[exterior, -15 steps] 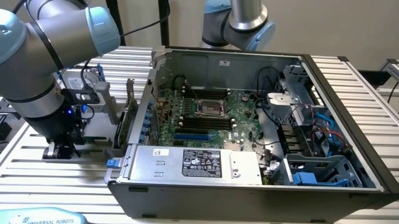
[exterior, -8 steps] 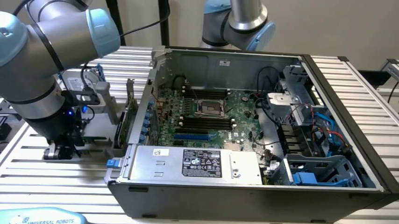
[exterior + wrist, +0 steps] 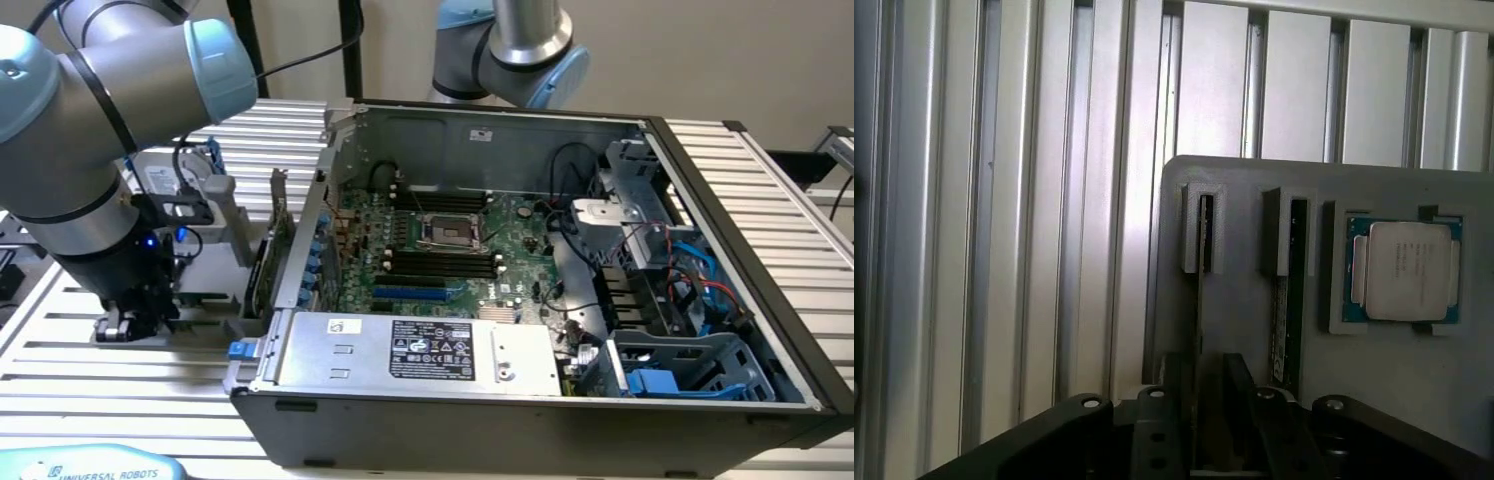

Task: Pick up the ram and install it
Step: 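Pick up the ram and move it above insertion slot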

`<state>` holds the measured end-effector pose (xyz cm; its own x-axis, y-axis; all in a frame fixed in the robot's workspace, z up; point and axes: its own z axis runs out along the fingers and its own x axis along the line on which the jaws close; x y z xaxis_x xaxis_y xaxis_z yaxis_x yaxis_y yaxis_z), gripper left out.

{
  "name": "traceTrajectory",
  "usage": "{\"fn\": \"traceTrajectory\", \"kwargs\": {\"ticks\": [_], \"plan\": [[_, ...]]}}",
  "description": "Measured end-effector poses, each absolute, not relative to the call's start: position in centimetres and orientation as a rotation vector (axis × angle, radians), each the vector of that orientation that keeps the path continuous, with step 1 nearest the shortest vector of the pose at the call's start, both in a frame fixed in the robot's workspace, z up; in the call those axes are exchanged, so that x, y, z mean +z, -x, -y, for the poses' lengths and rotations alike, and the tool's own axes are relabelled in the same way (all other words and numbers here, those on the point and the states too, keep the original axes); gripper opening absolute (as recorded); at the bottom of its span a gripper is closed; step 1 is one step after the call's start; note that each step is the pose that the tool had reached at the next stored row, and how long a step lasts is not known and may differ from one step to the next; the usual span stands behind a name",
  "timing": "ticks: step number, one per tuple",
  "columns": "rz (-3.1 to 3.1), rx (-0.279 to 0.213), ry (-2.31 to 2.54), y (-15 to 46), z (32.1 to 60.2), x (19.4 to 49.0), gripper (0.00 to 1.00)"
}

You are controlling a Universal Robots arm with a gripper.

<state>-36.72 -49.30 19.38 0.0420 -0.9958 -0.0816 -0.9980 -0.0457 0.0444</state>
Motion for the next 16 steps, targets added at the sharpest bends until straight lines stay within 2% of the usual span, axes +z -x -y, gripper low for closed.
{"fn": "traceTrajectory", "kwargs": {"ticks": [1, 8, 9, 16], "plan": [[-2.153, 0.14, 2.25, 36.72, 49.3, 19.38, 0.23], [-2.153, 0.14, 2.25, 36.72, 49.3, 19.42, 0.21], [-2.153, 0.14, 2.25, 36.72, 49.3, 19.43, 0.14], [-2.154, 0.14, 2.249, 36.72, 49.3, 19.43, 0.14]]}}
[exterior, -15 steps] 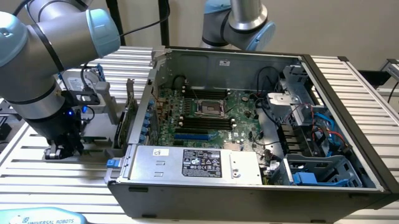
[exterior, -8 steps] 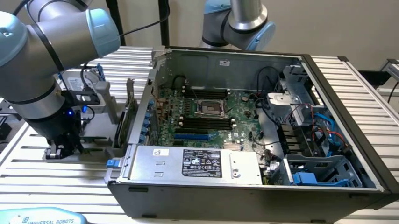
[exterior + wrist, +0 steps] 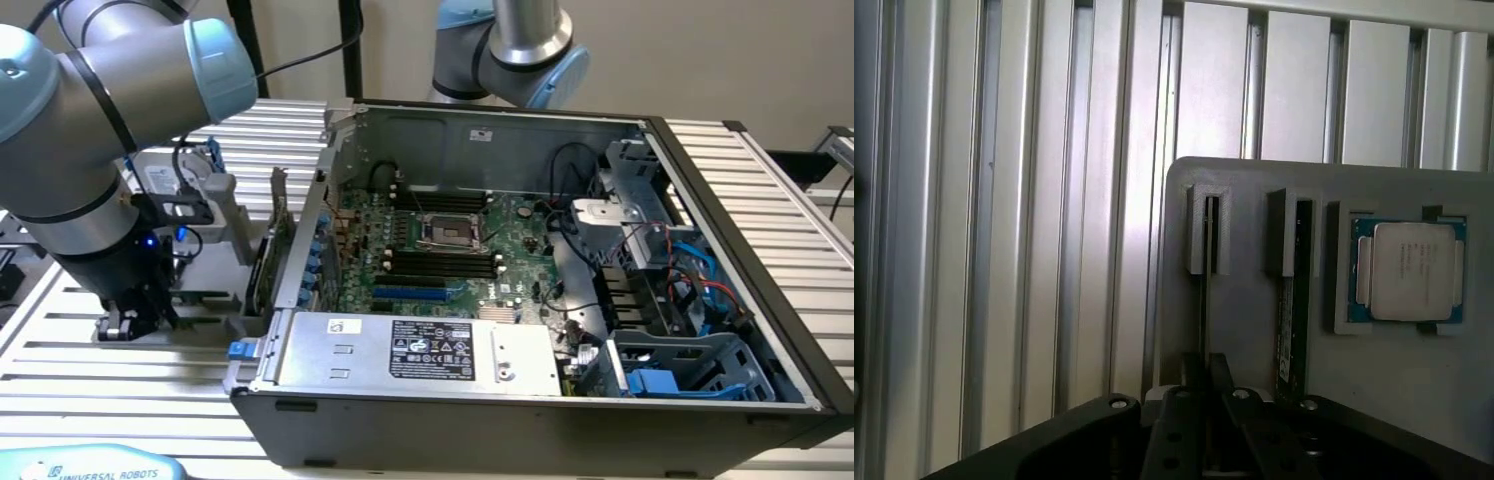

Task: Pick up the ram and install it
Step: 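Pick up the ram and move it above insertion slot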

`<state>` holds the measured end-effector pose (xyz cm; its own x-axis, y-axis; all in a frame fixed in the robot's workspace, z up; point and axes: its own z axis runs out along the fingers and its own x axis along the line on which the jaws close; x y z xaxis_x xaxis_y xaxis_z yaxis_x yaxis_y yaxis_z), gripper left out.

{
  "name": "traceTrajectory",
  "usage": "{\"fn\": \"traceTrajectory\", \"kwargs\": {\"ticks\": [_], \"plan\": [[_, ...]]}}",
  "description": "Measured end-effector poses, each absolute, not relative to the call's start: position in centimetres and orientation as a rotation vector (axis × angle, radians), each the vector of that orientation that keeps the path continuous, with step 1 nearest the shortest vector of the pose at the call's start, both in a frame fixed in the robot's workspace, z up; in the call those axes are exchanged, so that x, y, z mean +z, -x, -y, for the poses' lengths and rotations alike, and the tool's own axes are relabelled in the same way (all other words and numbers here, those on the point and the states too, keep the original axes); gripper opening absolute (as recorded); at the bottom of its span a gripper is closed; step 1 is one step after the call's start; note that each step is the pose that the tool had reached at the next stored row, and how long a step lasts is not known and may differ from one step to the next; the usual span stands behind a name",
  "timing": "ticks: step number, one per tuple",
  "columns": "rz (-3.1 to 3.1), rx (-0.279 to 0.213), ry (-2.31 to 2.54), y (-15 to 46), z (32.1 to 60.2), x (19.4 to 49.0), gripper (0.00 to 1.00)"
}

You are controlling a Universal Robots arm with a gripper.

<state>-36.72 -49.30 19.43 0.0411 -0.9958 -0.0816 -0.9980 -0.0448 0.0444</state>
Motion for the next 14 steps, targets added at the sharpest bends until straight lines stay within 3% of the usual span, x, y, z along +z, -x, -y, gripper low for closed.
{"fn": "traceTrajectory", "kwargs": {"ticks": [14], "plan": [[-2.205, 0.117, 2.219, 36.67, 48.96, 19.53, 0.14]]}}
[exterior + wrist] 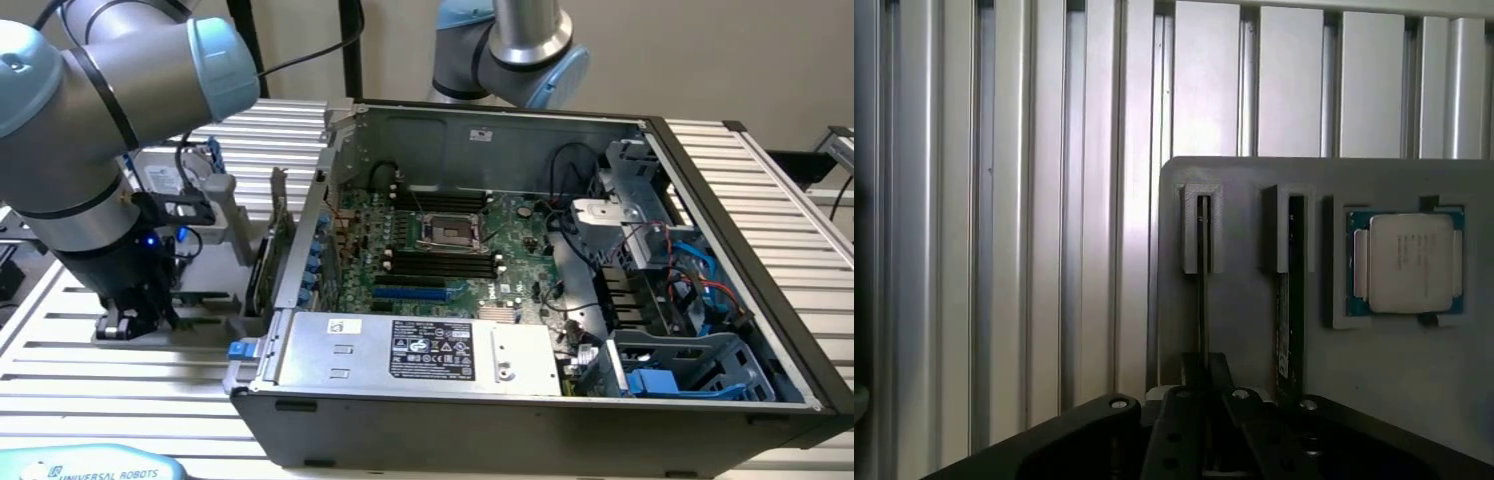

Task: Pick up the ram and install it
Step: 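Pick up the ram and move it above insertion slot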

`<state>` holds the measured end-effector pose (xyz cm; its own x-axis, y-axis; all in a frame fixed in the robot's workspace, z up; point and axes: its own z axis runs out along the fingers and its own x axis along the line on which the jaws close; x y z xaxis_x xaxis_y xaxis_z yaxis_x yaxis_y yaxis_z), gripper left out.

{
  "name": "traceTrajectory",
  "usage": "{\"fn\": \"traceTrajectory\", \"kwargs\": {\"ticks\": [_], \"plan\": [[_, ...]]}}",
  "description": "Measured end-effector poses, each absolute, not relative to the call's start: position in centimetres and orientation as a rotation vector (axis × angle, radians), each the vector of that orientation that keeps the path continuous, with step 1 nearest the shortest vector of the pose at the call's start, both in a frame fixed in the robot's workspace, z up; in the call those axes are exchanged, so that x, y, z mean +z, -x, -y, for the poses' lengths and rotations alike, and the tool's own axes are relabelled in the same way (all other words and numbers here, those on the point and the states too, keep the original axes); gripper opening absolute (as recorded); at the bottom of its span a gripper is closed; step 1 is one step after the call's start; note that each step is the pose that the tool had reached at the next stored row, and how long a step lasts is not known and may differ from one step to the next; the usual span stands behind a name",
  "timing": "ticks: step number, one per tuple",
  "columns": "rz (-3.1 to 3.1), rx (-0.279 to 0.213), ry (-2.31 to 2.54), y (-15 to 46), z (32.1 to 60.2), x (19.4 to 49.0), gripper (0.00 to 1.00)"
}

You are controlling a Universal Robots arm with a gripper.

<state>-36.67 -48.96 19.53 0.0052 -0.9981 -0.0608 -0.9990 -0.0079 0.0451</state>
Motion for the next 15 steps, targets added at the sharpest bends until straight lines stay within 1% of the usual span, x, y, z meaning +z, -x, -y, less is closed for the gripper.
{"fn": "traceTrajectory", "kwargs": {"ticks": [9, 15], "plan": [[-2.221, 0.117, 2.203, 36.7, 48.7, 20.3, 0.14], [-2.235, 0.118, 2.19, 36.7, 48.6, 21.6, 0.14]]}}
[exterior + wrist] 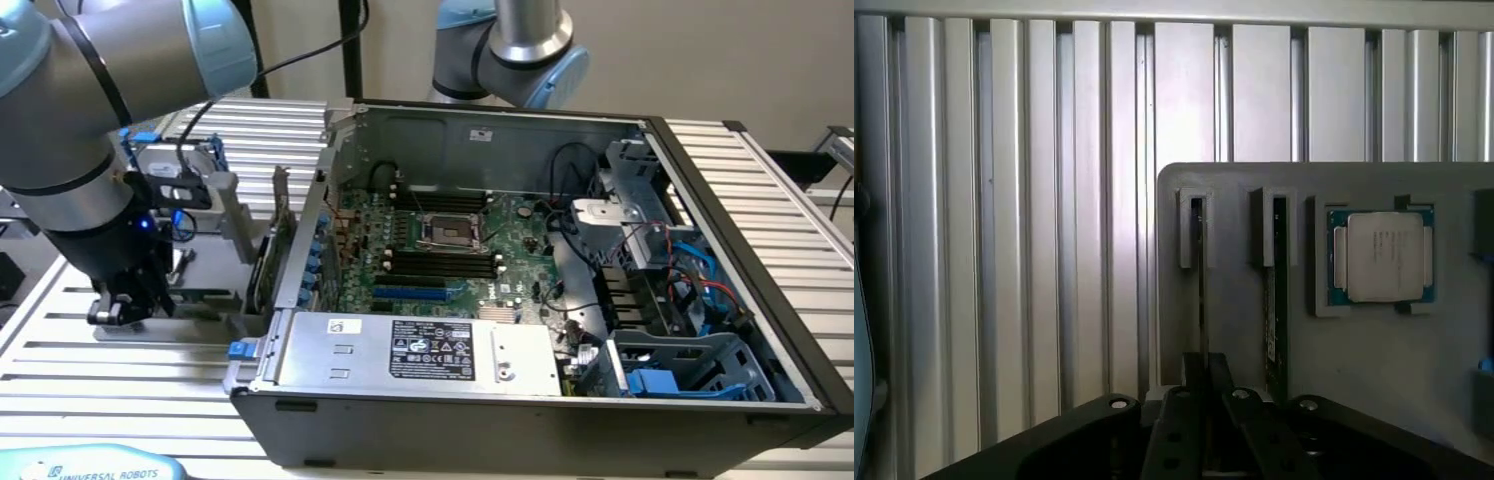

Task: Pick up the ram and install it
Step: 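Pick up the ram and move it above insertion slot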

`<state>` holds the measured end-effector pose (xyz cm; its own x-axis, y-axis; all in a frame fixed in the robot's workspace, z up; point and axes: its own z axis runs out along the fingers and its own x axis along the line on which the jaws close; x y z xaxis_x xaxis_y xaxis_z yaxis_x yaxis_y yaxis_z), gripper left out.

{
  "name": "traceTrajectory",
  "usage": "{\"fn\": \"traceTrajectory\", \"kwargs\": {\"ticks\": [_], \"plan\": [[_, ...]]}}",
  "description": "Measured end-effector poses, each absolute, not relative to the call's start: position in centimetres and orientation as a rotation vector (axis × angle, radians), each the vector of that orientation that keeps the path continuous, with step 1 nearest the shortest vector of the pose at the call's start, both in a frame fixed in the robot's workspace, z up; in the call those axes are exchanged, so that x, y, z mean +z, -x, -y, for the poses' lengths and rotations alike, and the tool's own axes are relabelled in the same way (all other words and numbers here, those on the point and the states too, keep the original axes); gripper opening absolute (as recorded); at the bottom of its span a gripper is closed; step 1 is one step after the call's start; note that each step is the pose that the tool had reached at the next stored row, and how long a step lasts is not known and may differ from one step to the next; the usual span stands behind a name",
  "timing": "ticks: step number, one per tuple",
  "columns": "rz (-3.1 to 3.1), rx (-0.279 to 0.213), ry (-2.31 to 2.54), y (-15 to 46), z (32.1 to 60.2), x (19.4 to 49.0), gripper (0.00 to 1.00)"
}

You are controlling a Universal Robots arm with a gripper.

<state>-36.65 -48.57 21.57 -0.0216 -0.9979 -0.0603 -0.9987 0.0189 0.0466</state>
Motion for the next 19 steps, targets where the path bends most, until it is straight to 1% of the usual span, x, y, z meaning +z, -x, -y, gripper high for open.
{"fn": "traceTrajectory", "kwargs": {"ticks": [7, 19], "plan": [[-2.245, 0.121, 2.182, 36.7, 48.5, 23.9, 0.14], [-2.246, 0.122, 2.181, 36.2, 47.9, 29.2, 0.14]]}}
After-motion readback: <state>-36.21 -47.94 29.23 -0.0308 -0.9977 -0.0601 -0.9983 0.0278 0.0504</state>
